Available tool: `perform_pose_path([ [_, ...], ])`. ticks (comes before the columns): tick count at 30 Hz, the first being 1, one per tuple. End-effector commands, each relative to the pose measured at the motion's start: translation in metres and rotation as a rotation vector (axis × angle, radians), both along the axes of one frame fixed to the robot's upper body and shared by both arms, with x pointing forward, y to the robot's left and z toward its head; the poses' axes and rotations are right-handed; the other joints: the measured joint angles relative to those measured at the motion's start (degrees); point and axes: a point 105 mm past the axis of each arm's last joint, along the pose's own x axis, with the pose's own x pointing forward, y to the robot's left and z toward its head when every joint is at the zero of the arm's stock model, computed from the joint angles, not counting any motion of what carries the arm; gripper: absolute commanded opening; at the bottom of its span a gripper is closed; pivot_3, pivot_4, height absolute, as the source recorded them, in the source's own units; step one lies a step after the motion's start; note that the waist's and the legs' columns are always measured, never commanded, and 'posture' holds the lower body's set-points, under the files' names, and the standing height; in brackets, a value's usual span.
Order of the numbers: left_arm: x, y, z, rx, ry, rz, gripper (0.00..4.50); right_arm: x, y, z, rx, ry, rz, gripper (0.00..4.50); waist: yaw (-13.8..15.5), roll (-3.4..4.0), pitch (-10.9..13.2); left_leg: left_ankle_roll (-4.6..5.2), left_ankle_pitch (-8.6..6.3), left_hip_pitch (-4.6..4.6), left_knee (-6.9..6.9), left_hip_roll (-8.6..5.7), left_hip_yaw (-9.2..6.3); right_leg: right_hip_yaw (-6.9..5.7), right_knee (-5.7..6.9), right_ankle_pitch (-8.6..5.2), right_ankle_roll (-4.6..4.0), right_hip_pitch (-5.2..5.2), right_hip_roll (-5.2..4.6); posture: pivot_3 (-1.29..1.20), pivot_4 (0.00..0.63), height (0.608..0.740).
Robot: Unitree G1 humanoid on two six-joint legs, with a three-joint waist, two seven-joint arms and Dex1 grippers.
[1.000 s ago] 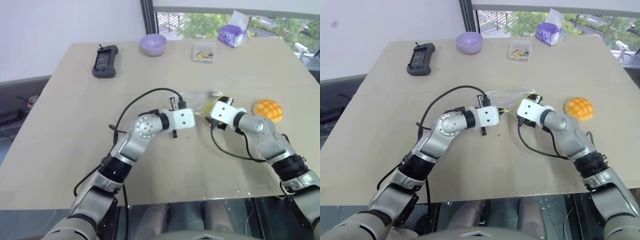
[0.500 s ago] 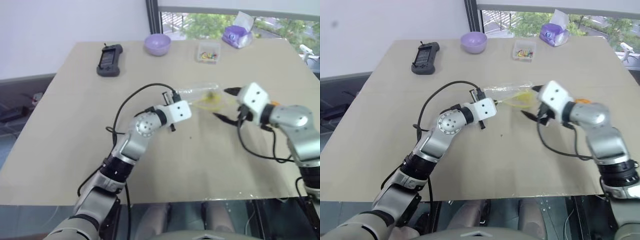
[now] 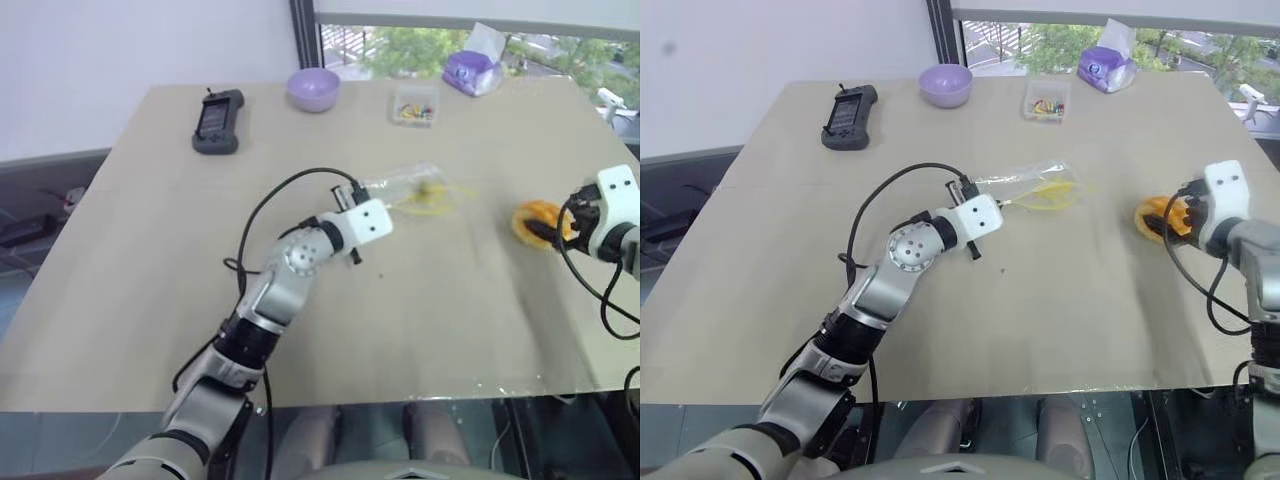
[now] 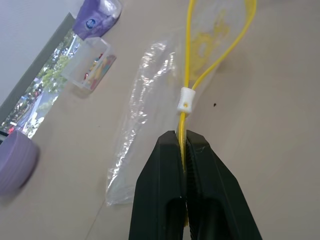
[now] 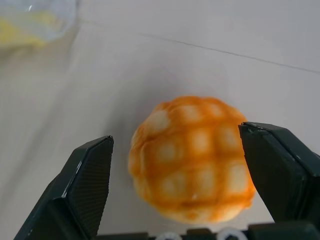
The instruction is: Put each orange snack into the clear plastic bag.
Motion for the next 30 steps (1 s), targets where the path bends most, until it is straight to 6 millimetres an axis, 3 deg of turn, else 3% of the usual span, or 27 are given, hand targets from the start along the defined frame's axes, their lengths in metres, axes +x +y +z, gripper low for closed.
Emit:
perform_pose_path([
  [1, -0.003, -0.002, 0.013, -0.004, -0.057, -0.008, 0.00, 0.006, -0.006, 0.004, 0.048, -0.013, -0.048, 4.36, 0.1, 0.00, 0.0, 0.00, 0.00, -0.01, 0.00, 0.00, -0.01, 0.00, 0.00, 0.00, 0.00, 0.00, -0.01, 0.00, 0.150, 0.740],
  [6, -0.004, -0.001, 0.015, -0.003, -0.062, -0.009, 0.00, 0.010, -0.010, -0.015, 0.128, 0.094, -0.105, 4.36, 0.2, 0.00, 0.0, 0.00, 0.00, -0.03, 0.00, 0.00, -0.01, 0.00, -0.03, 0.00, 0.00, 0.00, -0.05, 0.00, 0.150, 0.740],
  [11, -0.004, 0.002, 0.014, 0.001, -0.062, -0.002, 0.00, 0.010, -0.026, -0.029, 0.063, 0.149, -0.167, 4.36, 0.2, 0.00, 0.0, 0.00, 0.00, -0.03, 0.00, -0.01, -0.03, -0.03, -0.03, 0.00, 0.00, 0.02, -0.05, 0.00, 0.150, 0.740],
  [22, -0.005, 0.005, 0.015, -0.001, -0.064, 0.015, 0.00, 0.003, -0.020, -0.058, 0.041, 0.292, -0.138, 4.36, 0.3, -0.18, -0.1, 0.00, 0.00, 0.00, 0.04, -0.01, -0.09, -0.09, -0.04, 0.00, 0.00, 0.11, -0.05, 0.00, 0.150, 0.740],
  [25, -0.005, 0.006, 0.015, -0.001, -0.066, 0.021, 0.00, 0.006, -0.022, -0.059, 0.023, 0.290, -0.148, 3.49, 0.3, -0.23, -0.2, 0.00, 0.00, 0.02, 0.07, -0.02, -0.10, -0.11, -0.05, 0.00, 0.00, 0.15, -0.05, 0.00, 0.150, 0.740],
  [30, -0.005, 0.007, 0.015, -0.006, -0.064, 0.029, 0.00, 0.009, -0.019, -0.054, 0.011, 0.284, -0.141, 1.33, 0.3, -0.25, -0.2, 0.00, 0.00, 0.02, 0.10, -0.02, -0.13, -0.14, -0.05, 0.00, 0.00, 0.17, -0.05, 0.00, 0.150, 0.740],
])
